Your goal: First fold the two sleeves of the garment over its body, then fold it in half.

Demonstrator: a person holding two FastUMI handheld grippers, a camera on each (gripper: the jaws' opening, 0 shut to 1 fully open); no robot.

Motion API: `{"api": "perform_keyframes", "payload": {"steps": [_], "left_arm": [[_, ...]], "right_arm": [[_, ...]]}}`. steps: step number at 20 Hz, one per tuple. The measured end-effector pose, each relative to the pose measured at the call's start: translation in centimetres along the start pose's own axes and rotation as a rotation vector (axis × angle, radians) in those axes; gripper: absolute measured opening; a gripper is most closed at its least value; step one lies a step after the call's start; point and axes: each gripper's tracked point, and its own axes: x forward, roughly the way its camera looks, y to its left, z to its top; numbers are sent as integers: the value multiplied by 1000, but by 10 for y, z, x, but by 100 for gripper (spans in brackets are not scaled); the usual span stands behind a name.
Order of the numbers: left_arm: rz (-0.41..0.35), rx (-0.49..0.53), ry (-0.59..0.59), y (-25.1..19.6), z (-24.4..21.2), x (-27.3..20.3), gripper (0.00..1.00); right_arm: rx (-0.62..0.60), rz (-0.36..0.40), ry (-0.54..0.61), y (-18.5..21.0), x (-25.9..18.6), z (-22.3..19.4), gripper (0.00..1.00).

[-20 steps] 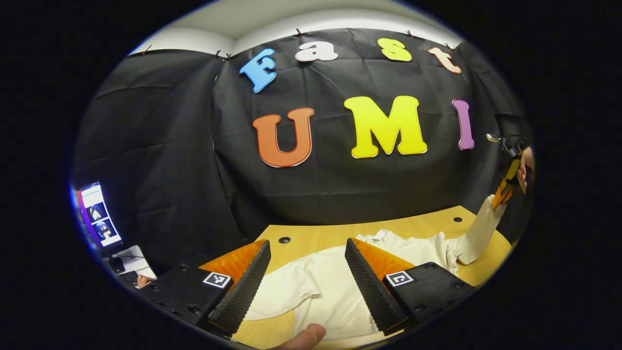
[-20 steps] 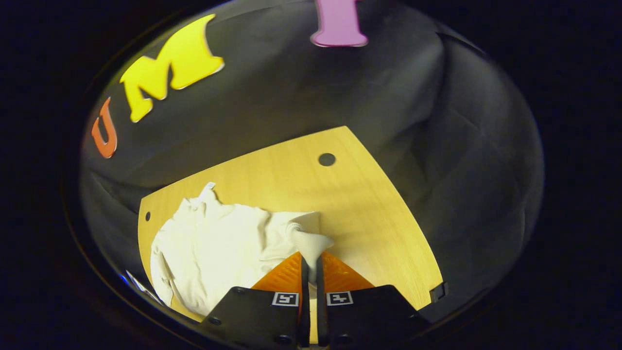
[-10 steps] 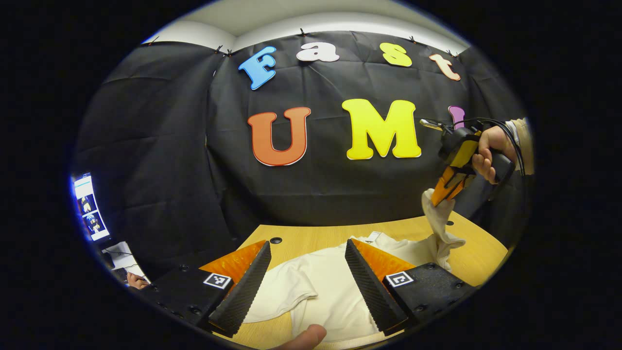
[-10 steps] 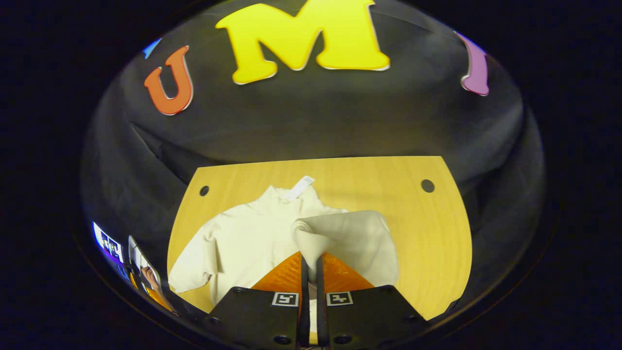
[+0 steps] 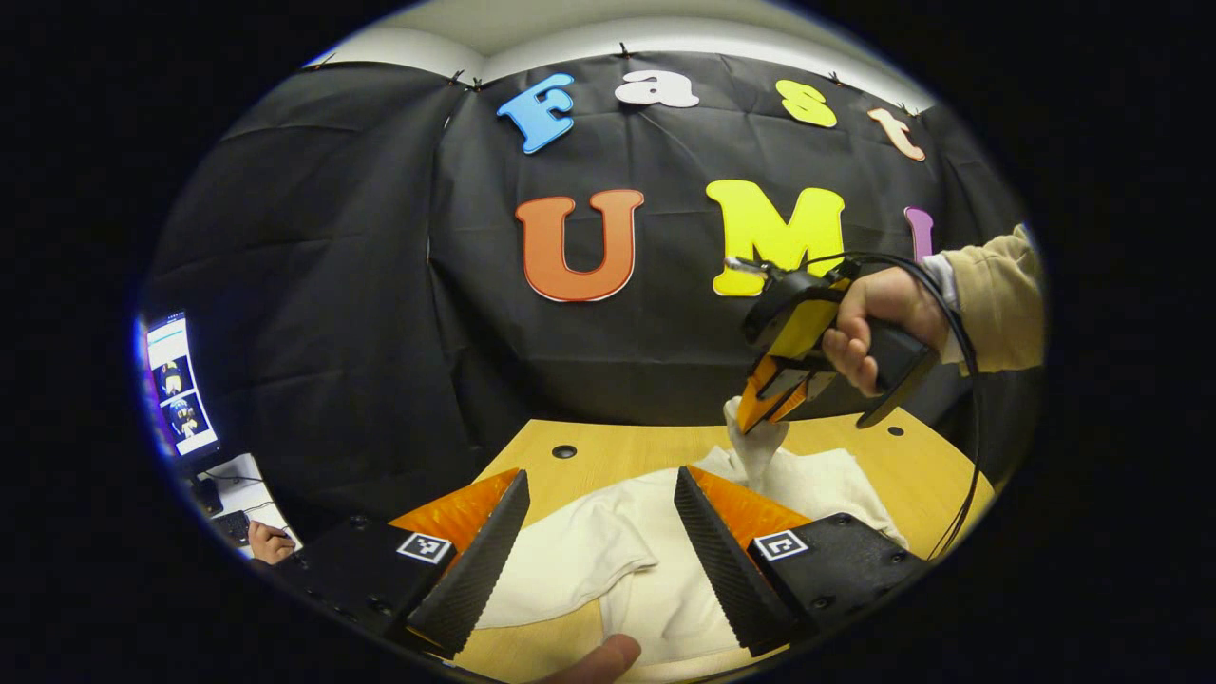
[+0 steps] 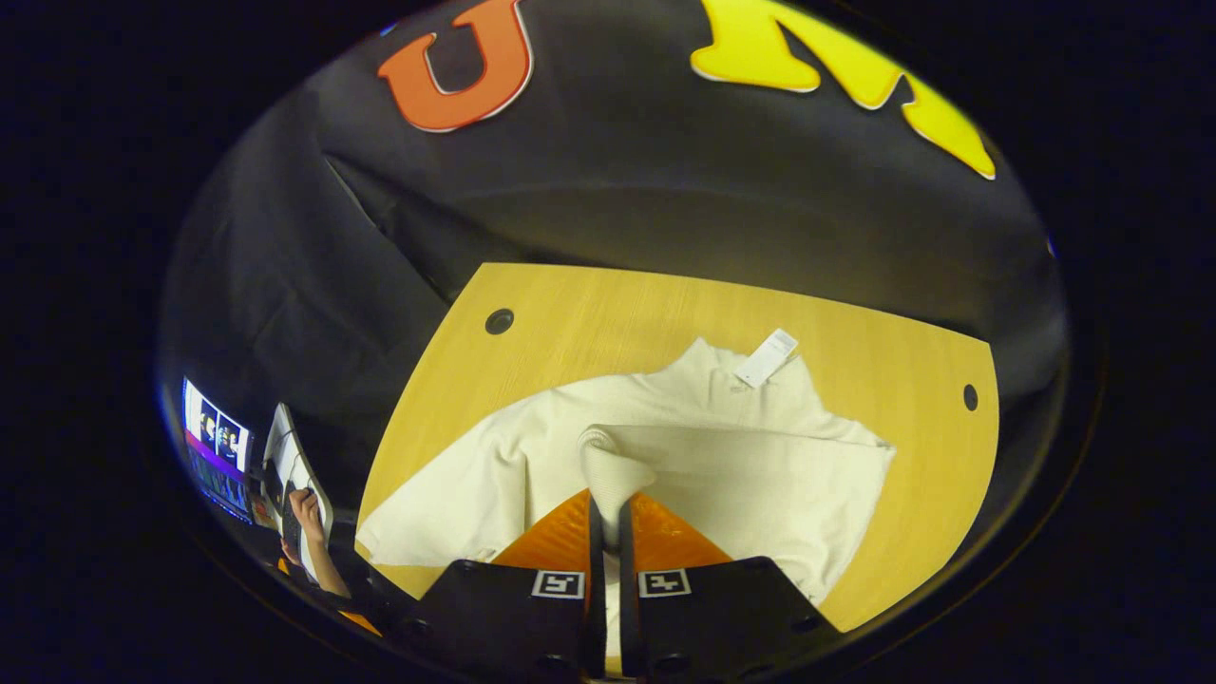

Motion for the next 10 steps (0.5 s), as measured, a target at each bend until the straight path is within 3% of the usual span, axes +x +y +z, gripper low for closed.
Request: {"api": "perform_keyframes", "payload": {"steps": [6,9,10], "left_arm": [[24,35,32,17,-19,-1,99],[36,38,50,23,-26,-6,99],[34,35,53,22,-29,-7,99]], "right_arm": [[-50,-52,67,25,82,-19,6],[-108,-44,45,32,91,-23,5],[-108,-37,45,34,91,-25,12]]}}
